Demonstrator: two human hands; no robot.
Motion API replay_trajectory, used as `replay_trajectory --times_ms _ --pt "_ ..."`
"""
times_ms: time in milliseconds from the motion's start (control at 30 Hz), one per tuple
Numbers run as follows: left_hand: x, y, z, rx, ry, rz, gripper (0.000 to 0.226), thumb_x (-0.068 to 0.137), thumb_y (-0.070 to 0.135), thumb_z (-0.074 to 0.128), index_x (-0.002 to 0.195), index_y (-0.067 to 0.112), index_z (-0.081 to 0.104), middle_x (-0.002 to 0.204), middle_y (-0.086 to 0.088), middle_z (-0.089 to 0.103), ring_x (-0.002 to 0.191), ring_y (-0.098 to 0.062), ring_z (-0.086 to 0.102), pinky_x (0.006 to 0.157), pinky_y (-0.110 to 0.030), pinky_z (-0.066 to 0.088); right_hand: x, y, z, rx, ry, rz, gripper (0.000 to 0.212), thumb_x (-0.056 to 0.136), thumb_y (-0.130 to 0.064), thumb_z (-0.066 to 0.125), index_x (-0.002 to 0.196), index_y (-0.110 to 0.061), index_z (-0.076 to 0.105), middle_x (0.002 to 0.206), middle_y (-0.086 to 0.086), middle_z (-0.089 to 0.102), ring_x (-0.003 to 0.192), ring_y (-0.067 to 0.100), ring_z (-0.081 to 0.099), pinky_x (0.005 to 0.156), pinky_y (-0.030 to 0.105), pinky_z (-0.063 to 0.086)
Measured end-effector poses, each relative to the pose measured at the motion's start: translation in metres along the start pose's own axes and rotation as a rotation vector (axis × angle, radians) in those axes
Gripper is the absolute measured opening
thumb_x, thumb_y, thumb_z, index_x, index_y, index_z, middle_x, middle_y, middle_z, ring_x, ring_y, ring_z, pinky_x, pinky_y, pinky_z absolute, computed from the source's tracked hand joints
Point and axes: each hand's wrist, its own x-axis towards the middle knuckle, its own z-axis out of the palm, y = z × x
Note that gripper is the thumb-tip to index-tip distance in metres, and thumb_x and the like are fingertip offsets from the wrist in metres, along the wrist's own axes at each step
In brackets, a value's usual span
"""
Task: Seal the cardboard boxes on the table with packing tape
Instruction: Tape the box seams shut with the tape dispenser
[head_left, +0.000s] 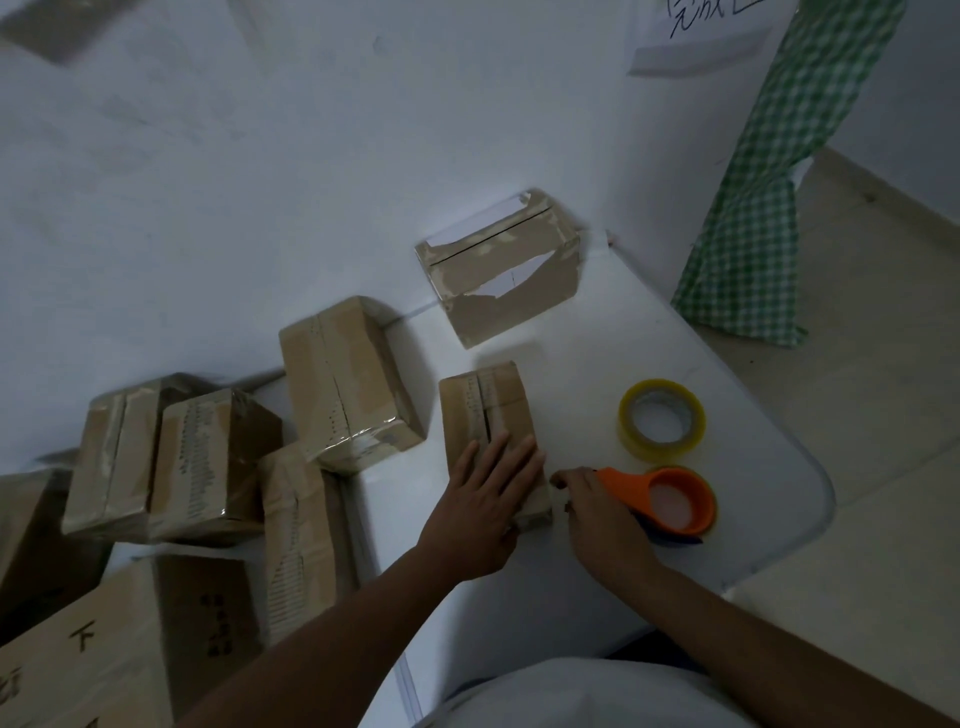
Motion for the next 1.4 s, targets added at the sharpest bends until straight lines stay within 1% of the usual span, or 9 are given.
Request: replay_trajectory --times_ms 100,167,367,567,700,867,1000,1167,1400 --pt "-0.001 0.000 0.002 0.002 0.005 -0.006 0.099 0.081 0.043 0.062 0.159 0.022 0.006 0.166 -0.003 0.002 0.153 -0.029 -0.003 0.121 -0.056 0.013 -0.008 -0.011 0.000 -0.269 0.037 -0.153 0.060 0.075 -0.017 0.078 0.126 0.006 0.057 0.123 0.019 0.062 0.107 0.023 0.065 0.090 0.025 0.053" --pt "-0.002 -0.001 0.002 -0.001 0.004 -0.007 0.098 0.082 0.044 0.063 0.159 0.022 0.006 0.166 -0.003 0.002 0.153 -0.029 -0.003 0.120 -0.057 0.013 -0.007 -0.015 0.003 -0.278 0.024 -0.187 0.062 0.088 -0.017 0.064 0.139 0.010 0.040 0.140 0.024 0.047 0.125 0.023 0.054 0.103 0.027 0.045" --pt "0.001 0.000 0.000 0.006 -0.004 0.006 0.094 0.082 0.043 0.056 0.159 0.022 0.007 0.166 -0.003 0.002 0.153 -0.029 -0.004 0.121 -0.056 0.011 -0.002 -0.020 -0.007 0.397 0.043 0.075 0.037 0.102 -0.019 0.047 0.138 -0.013 0.049 0.121 0.000 0.061 0.101 0.007 0.056 0.084 0.020 0.047" --pt "0.001 -0.001 -0.001 -0.037 -0.004 0.016 0.093 0.086 0.052 0.055 0.158 0.026 0.004 0.166 0.001 -0.001 0.152 -0.025 -0.009 0.123 -0.052 0.001 0.002 -0.023 0.000 0.556 0.026 0.152 0.036 0.102 -0.015 0.047 0.137 -0.016 0.051 0.118 -0.005 0.062 0.102 0.005 0.058 0.077 0.004 0.042" --pt "0.011 -0.011 -0.032 -0.638 -0.032 -0.148 0.061 0.095 0.058 0.045 0.150 0.033 0.035 0.163 0.013 0.014 0.149 -0.010 0.011 0.121 -0.039 0.015 0.005 -0.021 0.002 0.526 0.022 0.143 0.031 0.102 -0.017 0.047 0.132 -0.014 0.055 0.116 -0.002 0.066 0.094 0.005 0.060 0.069 0.005 0.043" --pt "-0.015 -0.031 -0.070 -1.167 0.551 -0.612 0.020 0.100 0.030 0.055 0.115 0.037 0.066 0.129 0.016 0.061 0.122 -0.002 0.054 0.099 -0.021 0.045 0.003 -0.012 0.005 0.363 -0.034 0.190 0.038 0.104 -0.022 0.042 0.140 -0.012 0.043 0.130 0.006 0.056 0.114 0.015 0.053 0.081 0.009 0.038" --pt "-0.065 -0.040 -0.042 -1.597 0.331 -0.930 0.026 0.100 0.035 0.053 0.121 0.027 0.064 0.126 0.006 0.065 0.116 -0.012 0.060 0.092 -0.027 0.047 0.002 -0.019 -0.005 0.133 0.085 -0.043 0.052 0.103 -0.028 0.044 0.149 -0.010 0.029 0.155 0.006 0.030 0.141 0.018 0.030 0.112 0.020 0.022" --pt "-0.092 -0.019 0.003 -2.042 0.189 -1.252 0.042 0.099 0.038 0.054 0.125 0.006 0.061 0.124 -0.012 0.067 0.115 -0.025 0.061 0.098 -0.038 0.046 0.023 -0.039 0.004 -0.421 -0.038 -0.468 0.066 0.098 -0.047 0.043 0.153 -0.016 0.024 0.163 0.005 0.009 0.150 0.026 0.006 0.121 0.047 0.012" --pt "-0.092 -0.010 0.002 -2.096 0.281 -1.182 0.042 0.087 0.048 0.066 0.109 0.013 0.073 0.111 -0.003 0.074 0.106 -0.016 0.068 0.091 -0.032 0.049 0.044 -0.040 0.031 -0.613 -0.096 -0.528 0.079 0.092 -0.063 0.039 0.154 -0.020 0.020 0.163 0.003 0.010 0.148 0.028 0.014 0.118 0.052 0.020"
